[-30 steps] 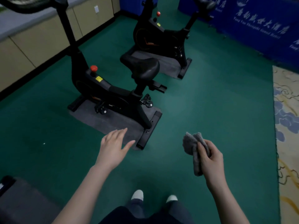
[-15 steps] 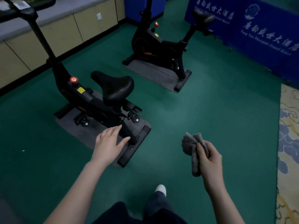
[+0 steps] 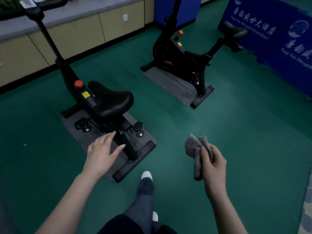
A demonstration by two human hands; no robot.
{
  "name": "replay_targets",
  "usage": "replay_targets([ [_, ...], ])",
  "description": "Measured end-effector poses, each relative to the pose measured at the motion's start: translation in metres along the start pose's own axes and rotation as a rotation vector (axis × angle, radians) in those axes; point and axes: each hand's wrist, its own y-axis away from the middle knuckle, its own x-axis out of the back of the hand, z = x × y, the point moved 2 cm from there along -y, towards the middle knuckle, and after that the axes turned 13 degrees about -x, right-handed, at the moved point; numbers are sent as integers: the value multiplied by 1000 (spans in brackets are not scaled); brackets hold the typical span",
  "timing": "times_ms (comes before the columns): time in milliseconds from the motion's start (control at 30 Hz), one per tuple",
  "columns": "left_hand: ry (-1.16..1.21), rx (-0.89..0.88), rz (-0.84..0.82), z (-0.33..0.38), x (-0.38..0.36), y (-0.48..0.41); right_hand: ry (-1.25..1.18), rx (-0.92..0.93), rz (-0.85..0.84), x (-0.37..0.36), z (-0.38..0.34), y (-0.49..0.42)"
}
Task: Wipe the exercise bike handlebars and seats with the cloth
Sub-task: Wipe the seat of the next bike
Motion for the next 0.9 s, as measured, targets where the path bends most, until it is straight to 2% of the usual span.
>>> replay_targets([
  [167, 61, 112, 80, -12, -2, -35, 43, 70, -109, -37, -31, -62],
  [367, 227, 380, 219, -47, 1, -66, 132, 95, -319, -96, -59, -125],
  [633, 321, 506, 263, -54, -3, -92, 203, 55, -500, -156, -68, -166],
  [900, 417, 660, 354, -57, -11, -115, 267, 96, -731, -217, -84, -194],
])
